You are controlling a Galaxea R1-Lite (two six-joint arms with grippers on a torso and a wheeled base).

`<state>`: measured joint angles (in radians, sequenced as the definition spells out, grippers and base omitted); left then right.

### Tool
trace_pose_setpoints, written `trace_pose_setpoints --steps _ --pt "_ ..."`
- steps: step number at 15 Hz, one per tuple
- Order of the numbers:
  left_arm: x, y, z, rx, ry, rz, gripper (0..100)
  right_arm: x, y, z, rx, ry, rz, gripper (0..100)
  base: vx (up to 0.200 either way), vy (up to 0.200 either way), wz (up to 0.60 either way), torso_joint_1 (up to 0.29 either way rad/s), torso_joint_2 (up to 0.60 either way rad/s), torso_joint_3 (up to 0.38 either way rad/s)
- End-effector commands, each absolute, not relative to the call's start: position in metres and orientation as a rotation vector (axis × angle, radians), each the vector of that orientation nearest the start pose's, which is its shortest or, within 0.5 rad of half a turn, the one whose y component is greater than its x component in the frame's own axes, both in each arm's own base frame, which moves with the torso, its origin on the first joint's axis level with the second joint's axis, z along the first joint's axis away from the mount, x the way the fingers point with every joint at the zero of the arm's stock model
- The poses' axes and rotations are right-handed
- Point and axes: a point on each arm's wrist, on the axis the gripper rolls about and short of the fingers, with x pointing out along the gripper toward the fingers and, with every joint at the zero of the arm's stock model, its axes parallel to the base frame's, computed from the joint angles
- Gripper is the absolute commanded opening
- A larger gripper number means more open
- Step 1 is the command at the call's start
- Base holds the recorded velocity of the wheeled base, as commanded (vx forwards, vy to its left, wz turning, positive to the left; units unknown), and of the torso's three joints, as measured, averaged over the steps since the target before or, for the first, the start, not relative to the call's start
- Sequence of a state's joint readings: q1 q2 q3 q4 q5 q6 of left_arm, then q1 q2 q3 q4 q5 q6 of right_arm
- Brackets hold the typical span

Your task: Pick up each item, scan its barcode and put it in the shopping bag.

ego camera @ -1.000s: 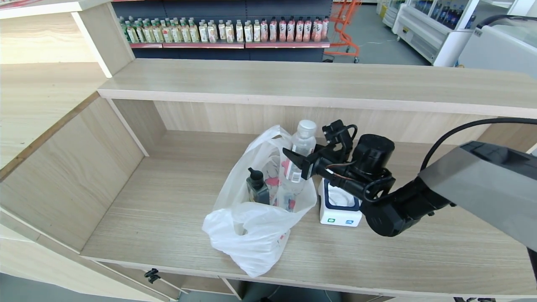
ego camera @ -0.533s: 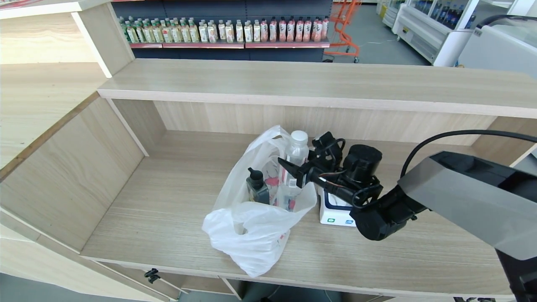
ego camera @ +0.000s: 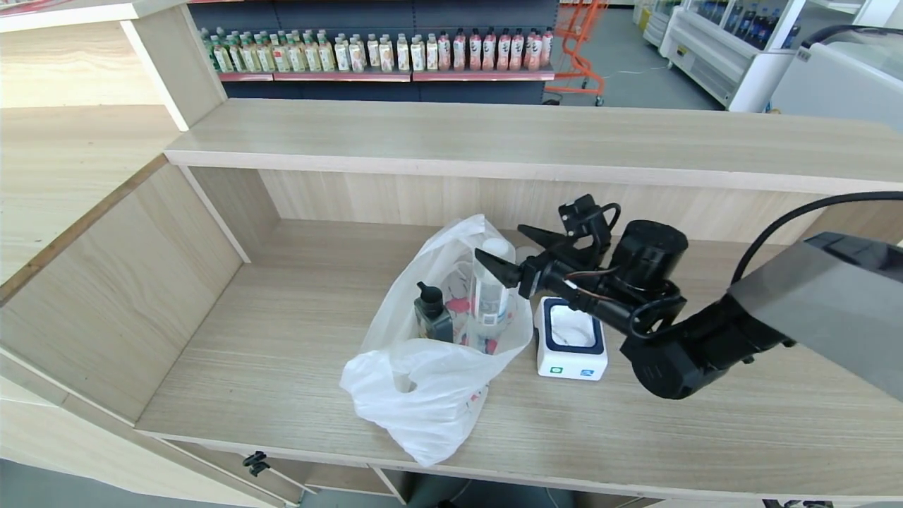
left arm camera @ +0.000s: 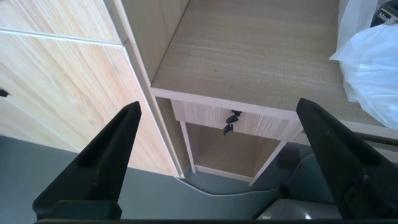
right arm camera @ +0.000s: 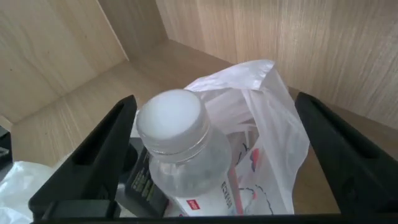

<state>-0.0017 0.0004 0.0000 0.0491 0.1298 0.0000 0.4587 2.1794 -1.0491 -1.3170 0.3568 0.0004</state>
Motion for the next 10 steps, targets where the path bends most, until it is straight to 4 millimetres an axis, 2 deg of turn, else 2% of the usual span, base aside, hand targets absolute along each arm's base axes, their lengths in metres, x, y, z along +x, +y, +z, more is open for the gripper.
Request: trace_pose_setpoints --steps 1,2,4,5,6,7,8,10 --pt "-0.023 0.003 0.070 0.003 0.051 0.129 100 0.322 0.154 0.180 0.043 -0.177 0.782 100 0.000 0.000 0.00 0.000 0.00 0.000" --pt "-0.023 0.003 0.070 0.003 0.049 0.129 100 0.289 0.131 0.189 0.041 -0.117 0.759 100 0.000 0.000 0.00 0.000 0.00 0.000" --pt "-0.023 0.003 0.070 0.003 0.051 0.129 100 0.230 0.097 0.201 0.062 -0.074 0.725 100 0.000 0.000 0.00 0.000 0.00 0.000" --pt "-0.023 0.003 0.070 0.003 0.049 0.129 100 0.196 0.083 0.200 0.080 -0.068 0.715 100 0.000 0.000 0.00 0.000 0.00 0.000" --pt "-0.023 0.003 0.070 0.003 0.049 0.129 100 0.167 0.069 0.192 0.081 -0.054 0.696 100 0.000 0.000 0.00 0.000 0.00 0.000" --pt "-0.023 0.003 0.070 0.003 0.049 0.129 100 0.150 0.059 0.186 0.079 -0.039 0.672 100 0.000 0.000 0.00 0.000 0.00 0.000" --pt "-0.023 0.003 0.070 0.003 0.051 0.129 100 0.103 0.036 0.163 0.073 0.049 0.588 100 0.000 0.000 0.00 0.000 0.00 0.000" --pt "-0.023 0.003 0.070 0.003 0.051 0.129 100 0.052 0.015 0.134 0.032 0.130 0.396 100 0.000 0.000 0.00 0.000 0.00 0.000"
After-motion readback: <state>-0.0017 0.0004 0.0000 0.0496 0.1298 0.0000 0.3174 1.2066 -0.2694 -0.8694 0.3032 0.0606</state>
